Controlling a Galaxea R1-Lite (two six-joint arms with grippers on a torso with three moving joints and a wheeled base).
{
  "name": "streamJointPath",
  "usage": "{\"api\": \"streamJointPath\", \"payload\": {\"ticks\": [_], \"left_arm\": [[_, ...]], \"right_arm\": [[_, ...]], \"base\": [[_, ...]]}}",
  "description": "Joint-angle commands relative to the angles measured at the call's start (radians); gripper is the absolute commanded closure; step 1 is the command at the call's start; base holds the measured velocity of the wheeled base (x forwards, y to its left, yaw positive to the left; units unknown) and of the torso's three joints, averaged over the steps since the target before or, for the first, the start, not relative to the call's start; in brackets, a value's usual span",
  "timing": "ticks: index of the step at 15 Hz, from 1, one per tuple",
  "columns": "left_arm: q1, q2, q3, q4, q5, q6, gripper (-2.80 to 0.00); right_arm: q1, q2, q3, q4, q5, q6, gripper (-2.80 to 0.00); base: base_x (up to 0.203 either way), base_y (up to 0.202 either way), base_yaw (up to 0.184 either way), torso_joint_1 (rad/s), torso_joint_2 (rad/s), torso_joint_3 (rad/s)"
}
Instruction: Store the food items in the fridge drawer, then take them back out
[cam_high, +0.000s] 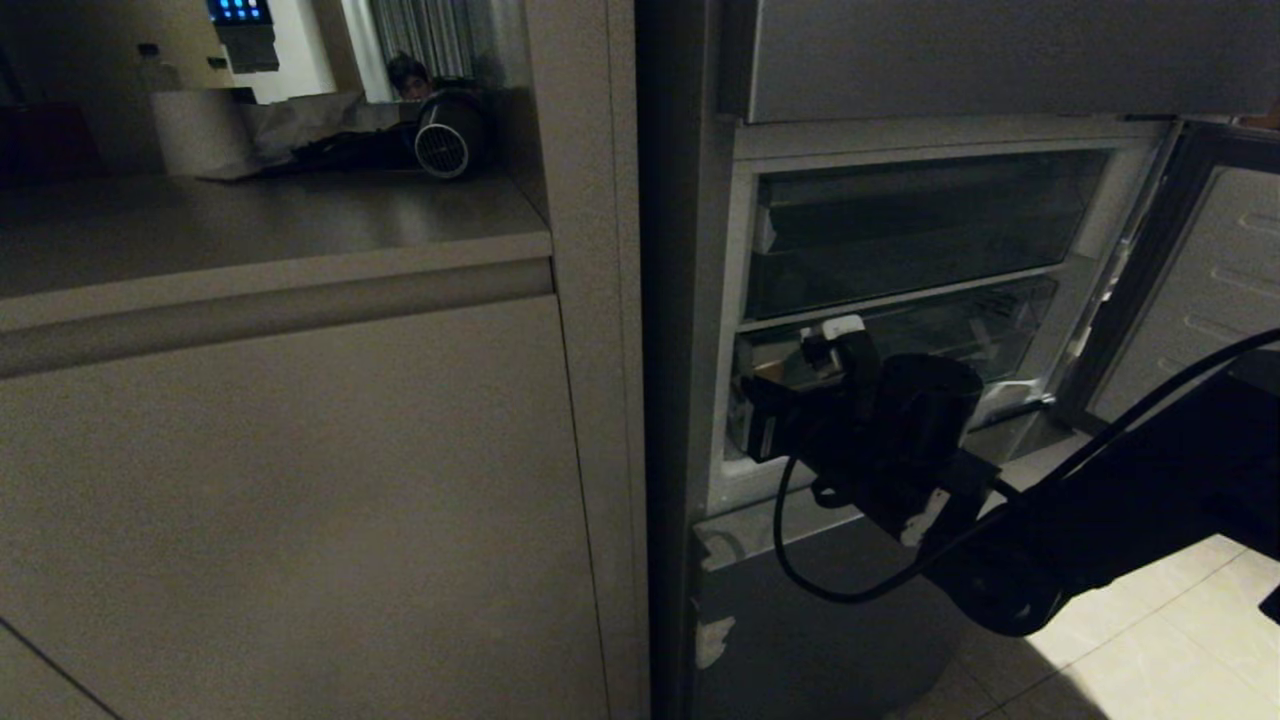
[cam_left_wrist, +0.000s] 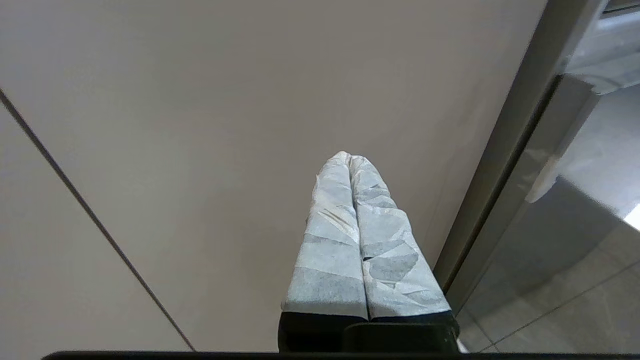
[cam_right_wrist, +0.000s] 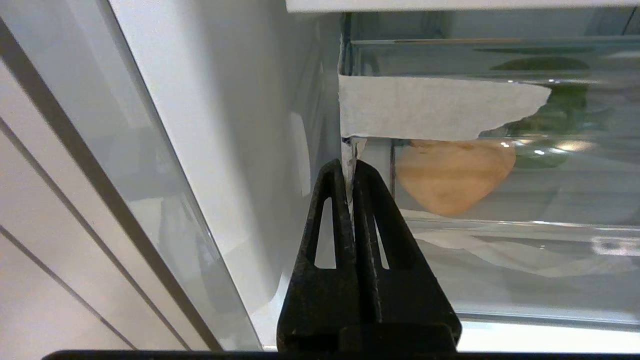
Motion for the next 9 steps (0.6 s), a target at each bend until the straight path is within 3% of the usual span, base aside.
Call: {"api": "streamJointPath", "payload": {"ticks": [1,9], "left_arm": [[0.000,0.001,0.000,0.000,0.000,0.000,0.00],[0.000,0.000,0.000,0.000,0.000,0.000,0.00]], "right_arm": [[0.001,-0.017,0.018,-0.007,-0.003,0.000,0.00],[0.025,-0.176,0.215,-0.008,-0.006,0.006,0.00]], "base": [[0.000,0.000,0.000,0.000,0.00,0.000],[0.000,0.000,0.000,0.000,0.00,0.000]]}}
